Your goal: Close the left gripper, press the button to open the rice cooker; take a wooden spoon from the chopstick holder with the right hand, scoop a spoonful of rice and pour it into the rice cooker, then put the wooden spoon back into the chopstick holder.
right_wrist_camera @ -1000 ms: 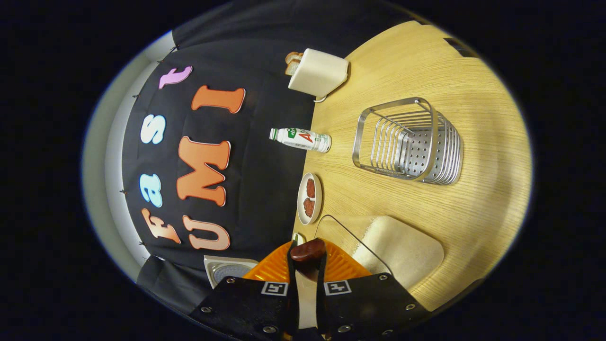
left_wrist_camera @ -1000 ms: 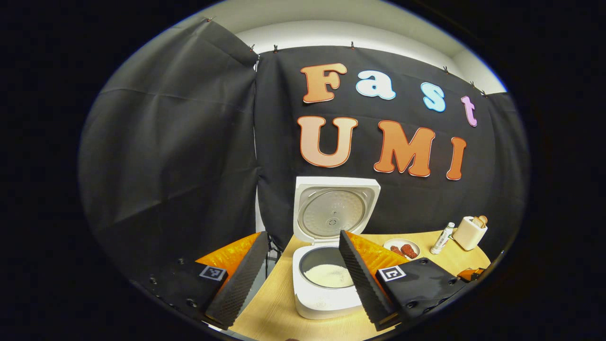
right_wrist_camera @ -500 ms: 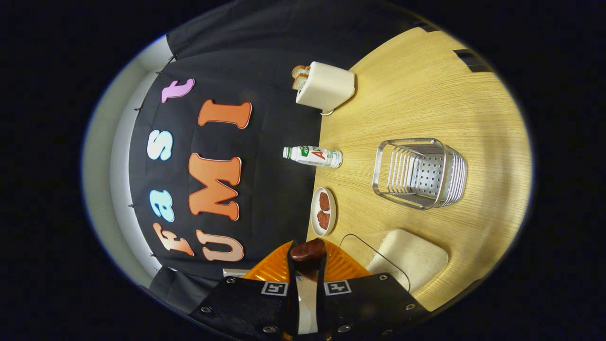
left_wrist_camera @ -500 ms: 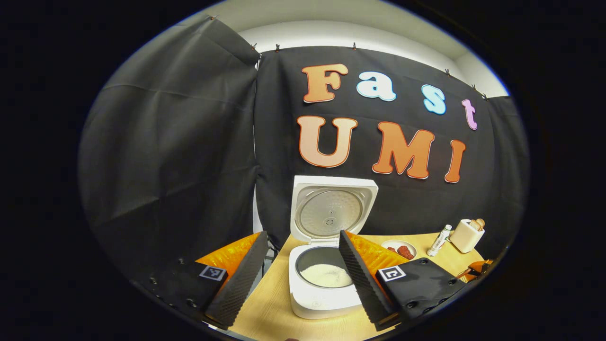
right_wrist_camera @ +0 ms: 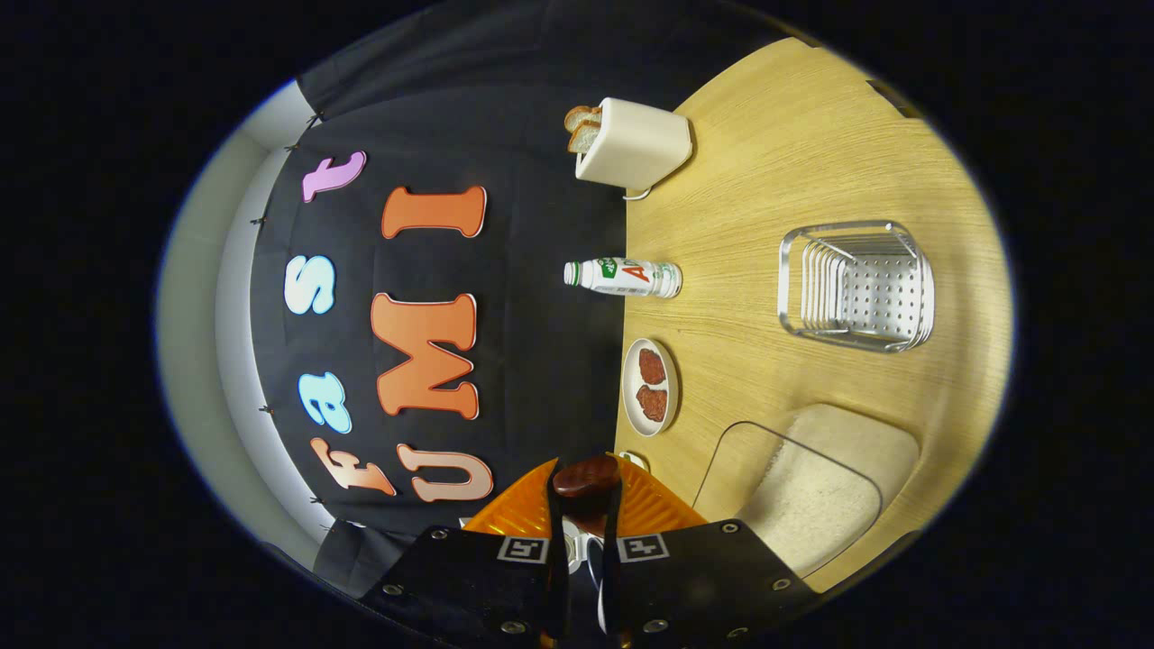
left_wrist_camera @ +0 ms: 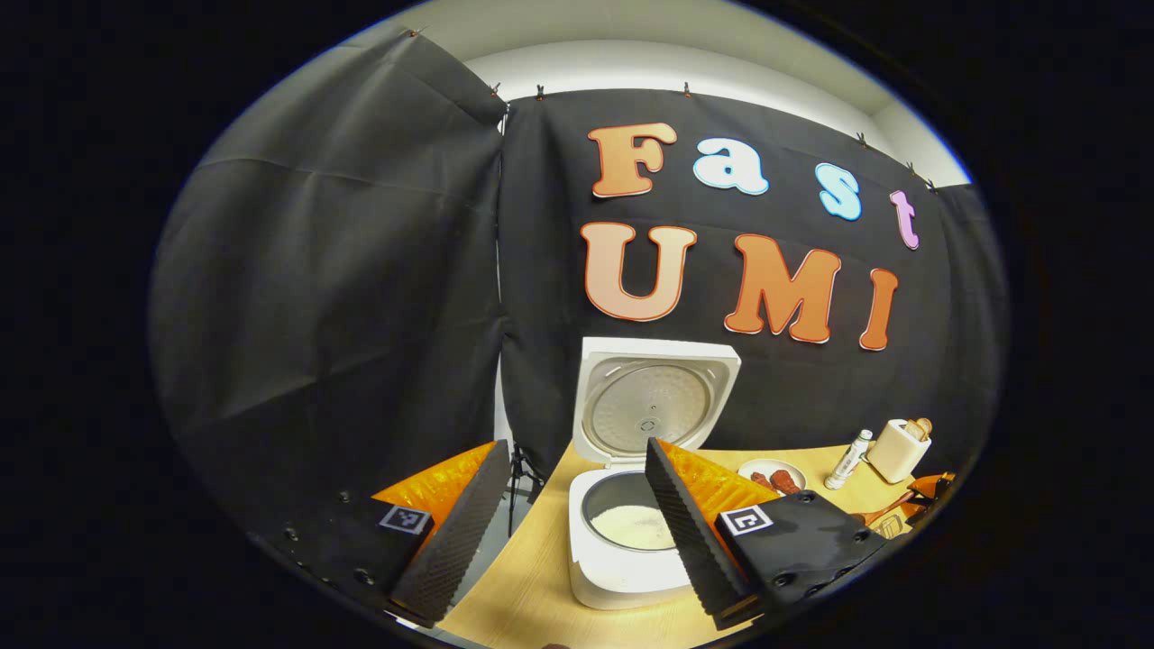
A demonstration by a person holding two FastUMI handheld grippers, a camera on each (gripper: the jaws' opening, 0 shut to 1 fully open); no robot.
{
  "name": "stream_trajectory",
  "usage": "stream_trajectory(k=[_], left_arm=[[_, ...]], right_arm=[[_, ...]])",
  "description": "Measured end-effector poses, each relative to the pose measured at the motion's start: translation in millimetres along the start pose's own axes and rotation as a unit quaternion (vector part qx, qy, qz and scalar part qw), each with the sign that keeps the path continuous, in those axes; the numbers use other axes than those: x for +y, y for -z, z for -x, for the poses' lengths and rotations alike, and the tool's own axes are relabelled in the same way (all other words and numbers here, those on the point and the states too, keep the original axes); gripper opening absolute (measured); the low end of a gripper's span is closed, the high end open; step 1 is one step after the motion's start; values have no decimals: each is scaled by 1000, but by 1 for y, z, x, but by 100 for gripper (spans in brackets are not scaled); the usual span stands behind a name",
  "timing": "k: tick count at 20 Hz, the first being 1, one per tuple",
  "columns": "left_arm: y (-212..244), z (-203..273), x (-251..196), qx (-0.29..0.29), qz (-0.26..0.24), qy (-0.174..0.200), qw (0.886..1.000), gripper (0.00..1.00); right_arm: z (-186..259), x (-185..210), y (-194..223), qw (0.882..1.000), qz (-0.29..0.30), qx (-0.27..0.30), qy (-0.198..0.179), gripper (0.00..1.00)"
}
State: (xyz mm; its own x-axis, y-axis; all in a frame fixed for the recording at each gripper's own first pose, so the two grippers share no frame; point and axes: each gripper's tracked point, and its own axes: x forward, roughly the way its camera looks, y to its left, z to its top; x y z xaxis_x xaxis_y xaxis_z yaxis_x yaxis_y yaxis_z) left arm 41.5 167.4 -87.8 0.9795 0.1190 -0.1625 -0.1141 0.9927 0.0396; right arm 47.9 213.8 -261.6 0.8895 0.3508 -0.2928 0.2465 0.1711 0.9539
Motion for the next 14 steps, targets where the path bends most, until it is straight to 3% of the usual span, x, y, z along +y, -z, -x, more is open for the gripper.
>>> stream_trajectory(k=[14], left_arm=[[1,10,43,-2,15,-33,999,100]], right_arm=[[-74,89,117,994,23,97,-39,13]])
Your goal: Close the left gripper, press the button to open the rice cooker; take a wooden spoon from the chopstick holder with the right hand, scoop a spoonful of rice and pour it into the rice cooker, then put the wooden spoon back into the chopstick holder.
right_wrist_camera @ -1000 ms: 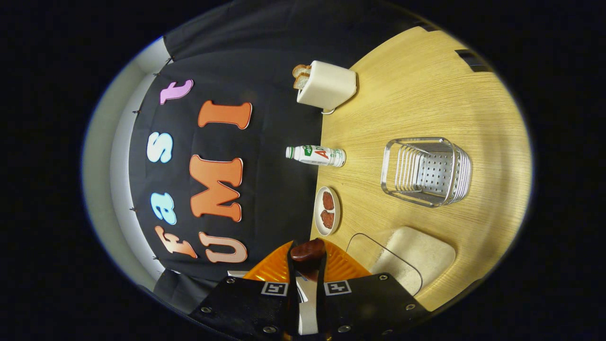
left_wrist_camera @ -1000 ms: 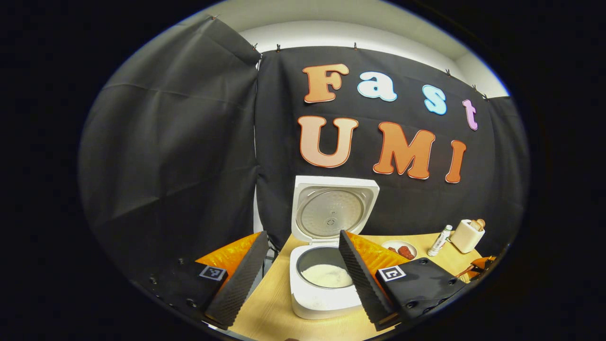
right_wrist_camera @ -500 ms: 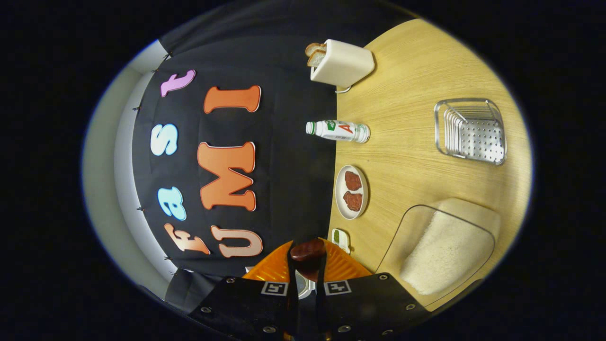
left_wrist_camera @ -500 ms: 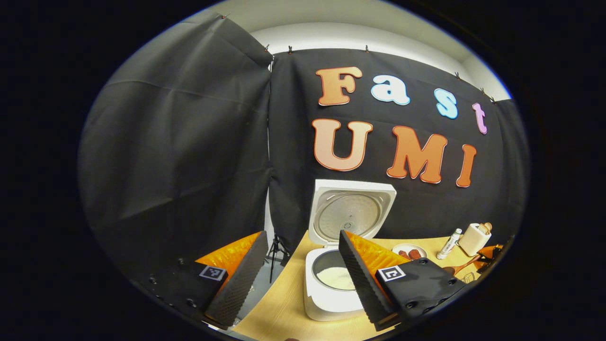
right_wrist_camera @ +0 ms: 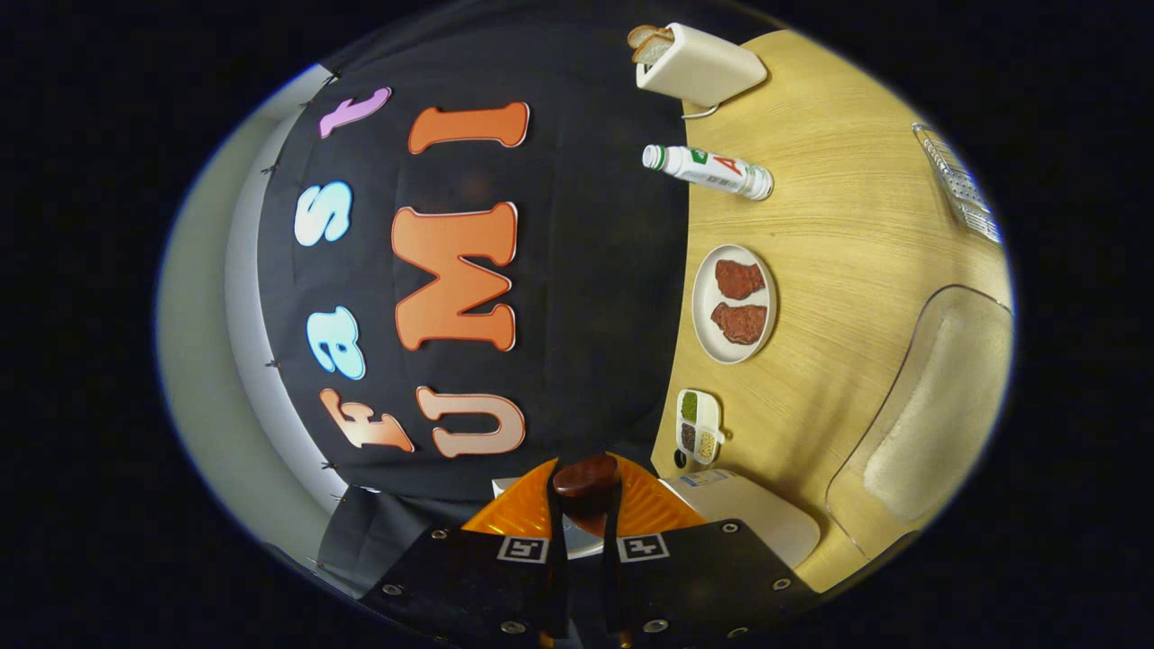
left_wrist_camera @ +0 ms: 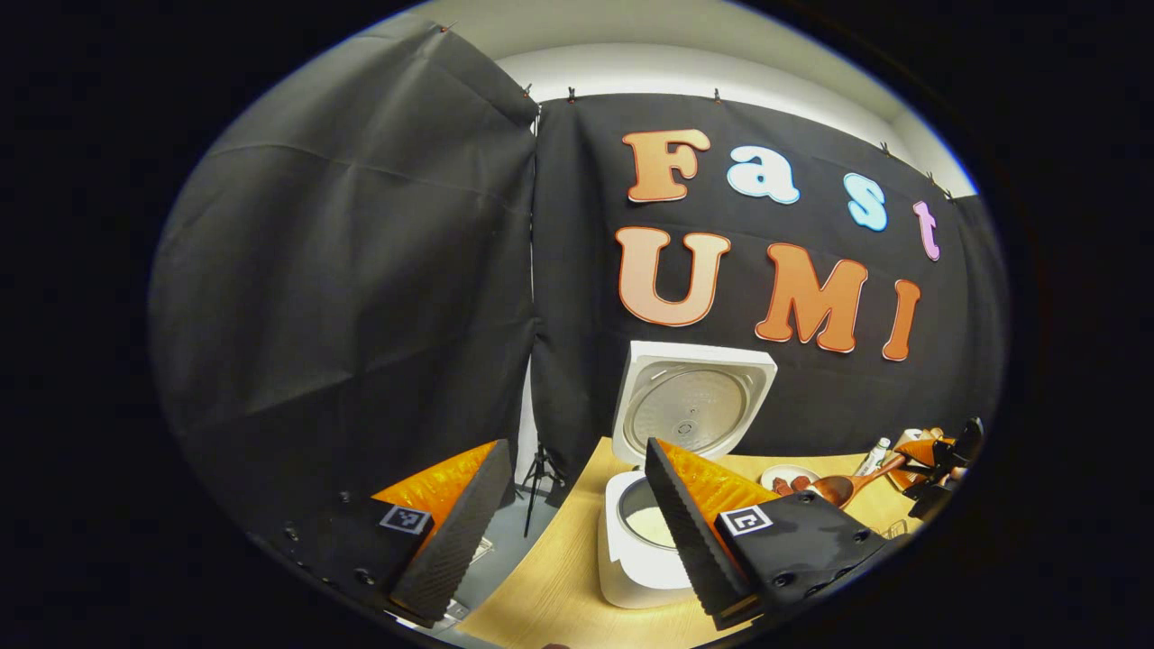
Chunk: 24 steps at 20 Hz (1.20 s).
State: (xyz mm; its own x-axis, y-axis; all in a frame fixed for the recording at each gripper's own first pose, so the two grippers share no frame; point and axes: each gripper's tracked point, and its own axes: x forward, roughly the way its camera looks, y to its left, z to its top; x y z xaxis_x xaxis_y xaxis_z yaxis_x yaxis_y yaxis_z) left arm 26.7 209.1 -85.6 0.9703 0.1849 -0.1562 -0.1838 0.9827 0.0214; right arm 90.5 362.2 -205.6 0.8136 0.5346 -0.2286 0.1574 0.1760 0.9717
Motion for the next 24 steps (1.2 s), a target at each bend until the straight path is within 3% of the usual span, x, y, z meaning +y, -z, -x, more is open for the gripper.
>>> stream_trajectory(k=[7,14,24], left_arm=[[5,0,19,4,11,-16,1000,100],[5,1,27,5,6,-19,1000,100],[10,-4,39,8,9,-29,1000,100]], right_arm=[[-41,22,41,999,36,24,1,13],[-73,24,76,993,113,35,14,13],[-96,42,114,971,234,42,11,13]])
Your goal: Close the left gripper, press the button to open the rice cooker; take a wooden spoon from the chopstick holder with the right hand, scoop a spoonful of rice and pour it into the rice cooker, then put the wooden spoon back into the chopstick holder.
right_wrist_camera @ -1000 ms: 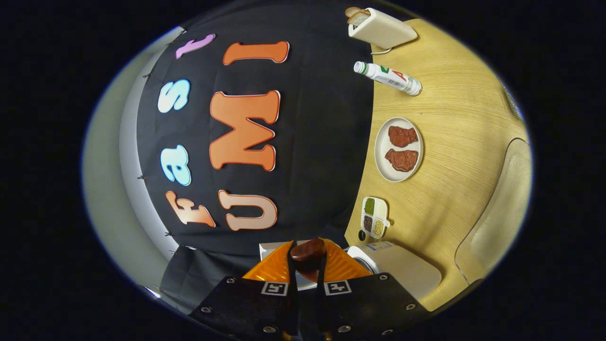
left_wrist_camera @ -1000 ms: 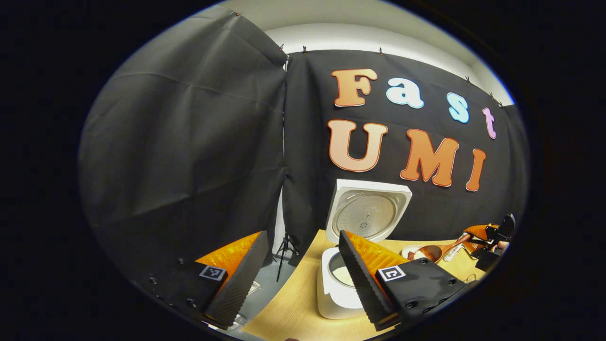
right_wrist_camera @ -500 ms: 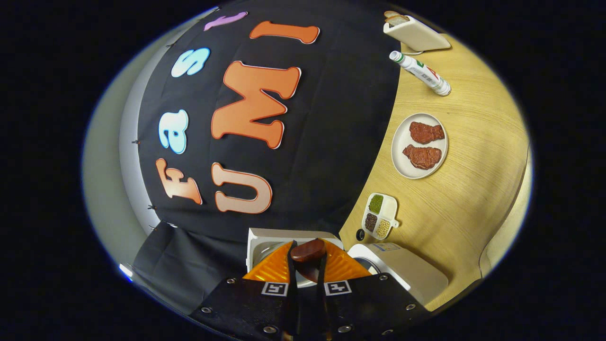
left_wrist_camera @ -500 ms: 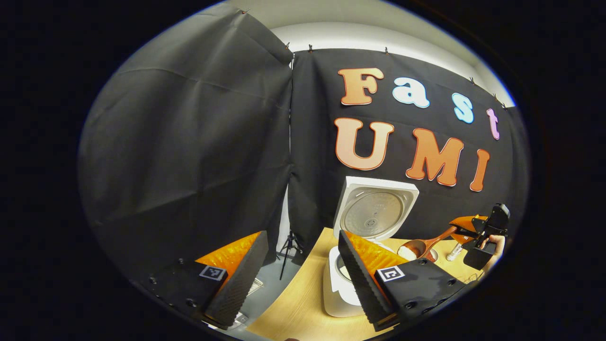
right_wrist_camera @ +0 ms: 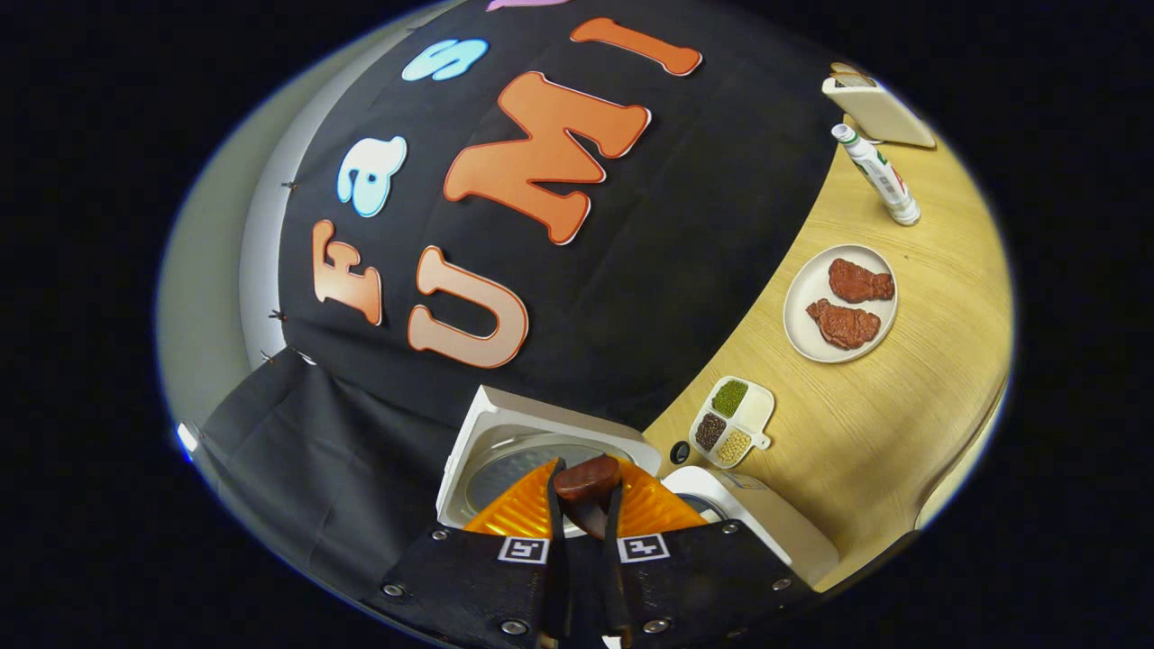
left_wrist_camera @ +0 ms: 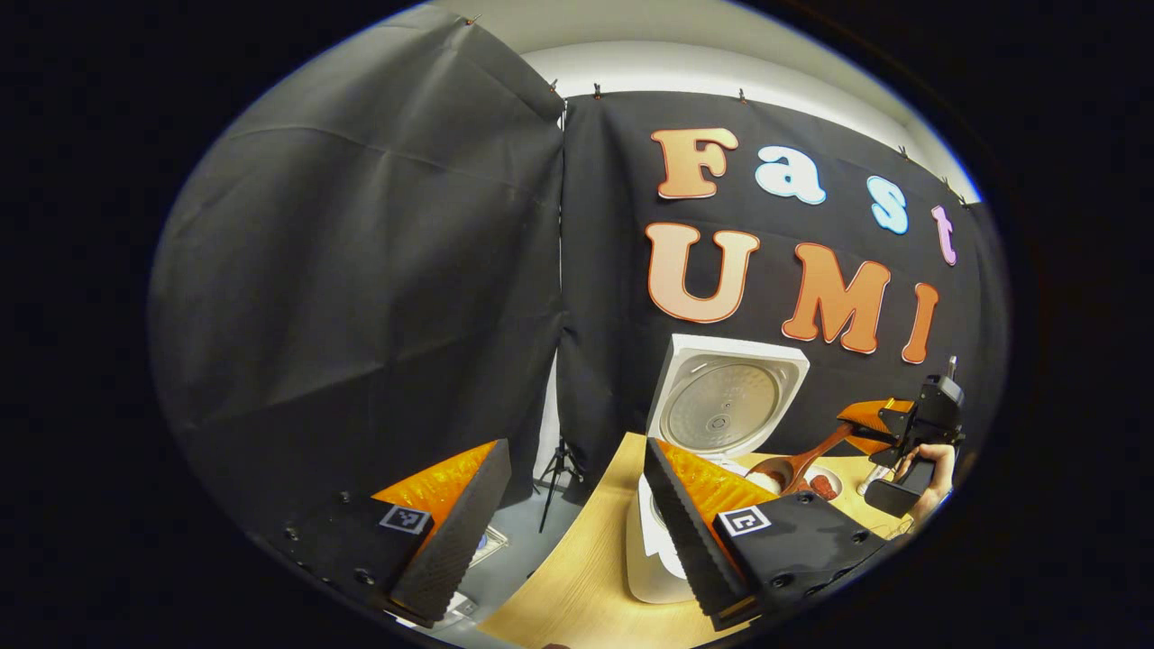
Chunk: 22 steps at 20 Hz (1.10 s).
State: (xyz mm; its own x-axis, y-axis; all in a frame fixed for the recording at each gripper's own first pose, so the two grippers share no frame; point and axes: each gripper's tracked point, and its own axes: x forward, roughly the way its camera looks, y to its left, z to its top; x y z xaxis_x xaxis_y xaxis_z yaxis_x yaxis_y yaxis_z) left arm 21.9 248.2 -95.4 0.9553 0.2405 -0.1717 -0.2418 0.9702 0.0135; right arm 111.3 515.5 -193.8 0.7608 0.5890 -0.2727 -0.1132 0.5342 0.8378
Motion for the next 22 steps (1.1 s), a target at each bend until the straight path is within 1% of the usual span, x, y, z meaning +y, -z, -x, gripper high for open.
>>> stream_trajectory(k=[10,14,18,22], left_arm=[[-1,-3,6,-2,4,2,1000,100],[-3,-2,-1,-4,0,17,1000,100],[-4,-3,-11,-5,-3,34,999,100],[-3,-4,-12,-3,-8,38,999,100]], right_arm=[[-9,21,7,996,90,-4,-7,13],[-10,28,6,991,132,-10,-8,13],[-10,31,7,989,147,-11,-12,13],[-10,39,10,982,187,-14,-16,13]])
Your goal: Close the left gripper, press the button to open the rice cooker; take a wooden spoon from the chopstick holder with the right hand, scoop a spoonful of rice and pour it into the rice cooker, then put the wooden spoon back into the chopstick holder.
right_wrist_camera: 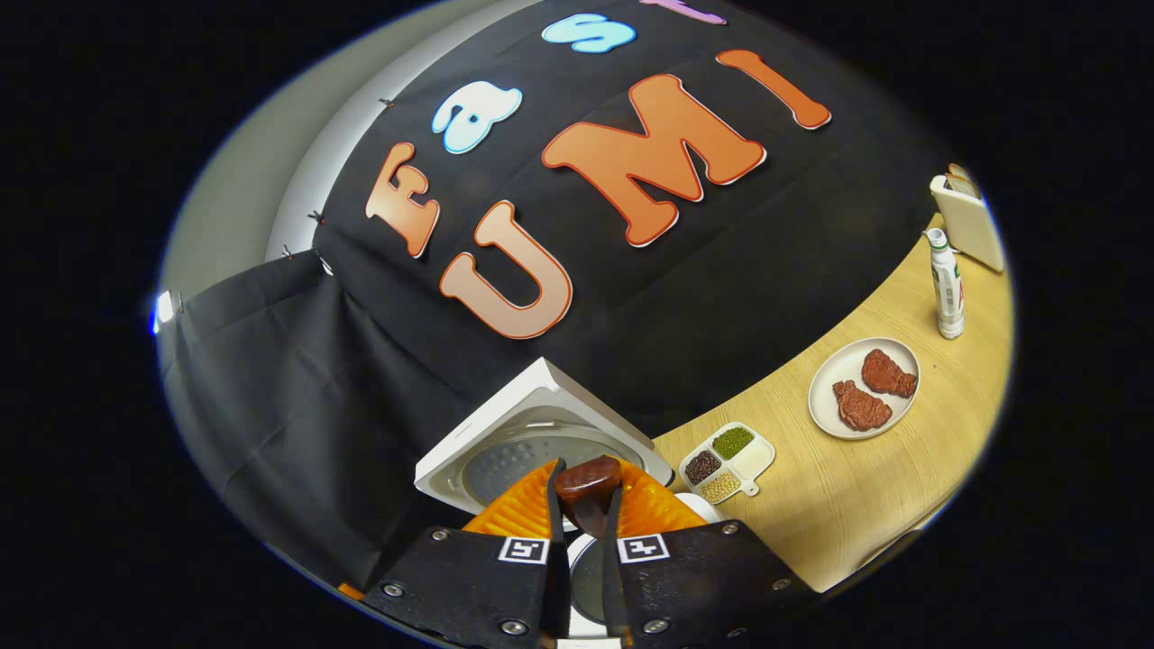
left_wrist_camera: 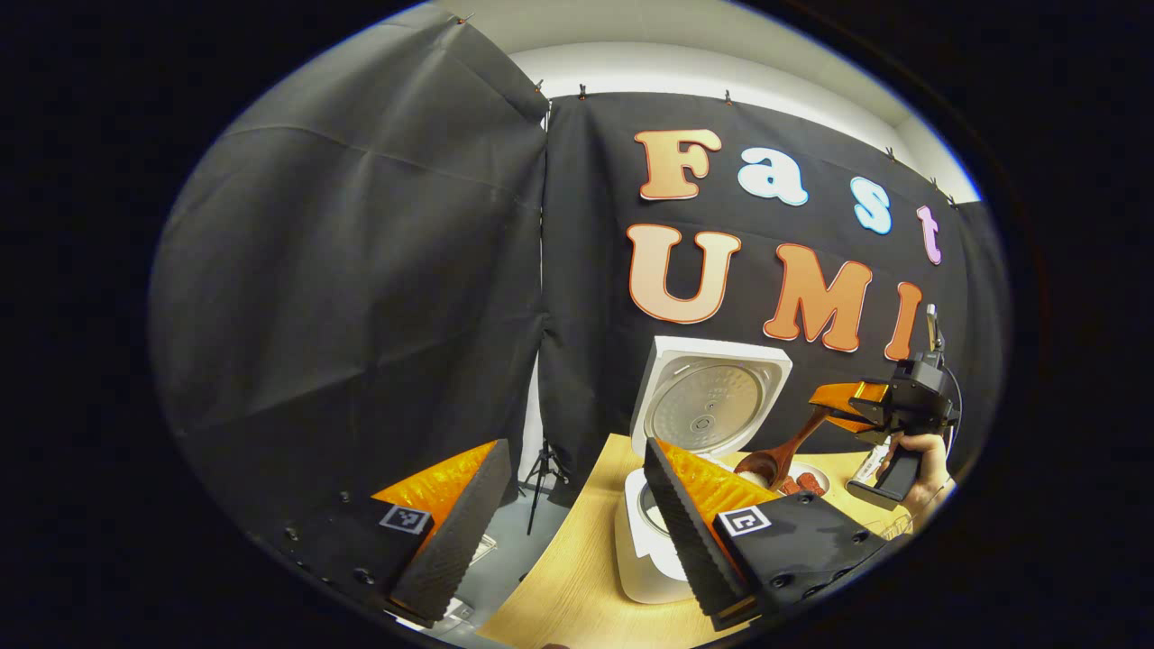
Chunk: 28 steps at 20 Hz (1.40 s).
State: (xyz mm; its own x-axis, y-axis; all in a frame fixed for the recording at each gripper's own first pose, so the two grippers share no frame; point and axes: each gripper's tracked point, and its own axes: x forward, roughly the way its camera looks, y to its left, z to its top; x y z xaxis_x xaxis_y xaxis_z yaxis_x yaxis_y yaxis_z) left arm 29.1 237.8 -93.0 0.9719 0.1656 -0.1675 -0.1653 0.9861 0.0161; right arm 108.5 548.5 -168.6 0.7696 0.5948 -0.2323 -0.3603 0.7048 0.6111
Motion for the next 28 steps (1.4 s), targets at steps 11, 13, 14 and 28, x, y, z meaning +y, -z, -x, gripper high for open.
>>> stream_trajectory(k=[11,13,14,28], left_arm=[[6,2,-1,4,-3,-2,1000,100],[6,4,-1,3,-6,-5,1000,100],[6,4,0,4,-7,-6,1000,100],[1,18,-25,-2,-2,4,1000,100]], right_arm=[[8,54,18,974,218,-7,-53,13],[10,62,22,965,253,-5,-66,13],[11,67,23,960,273,-9,-68,13],[62,-32,-67,998,-9,-49,-41,13]])
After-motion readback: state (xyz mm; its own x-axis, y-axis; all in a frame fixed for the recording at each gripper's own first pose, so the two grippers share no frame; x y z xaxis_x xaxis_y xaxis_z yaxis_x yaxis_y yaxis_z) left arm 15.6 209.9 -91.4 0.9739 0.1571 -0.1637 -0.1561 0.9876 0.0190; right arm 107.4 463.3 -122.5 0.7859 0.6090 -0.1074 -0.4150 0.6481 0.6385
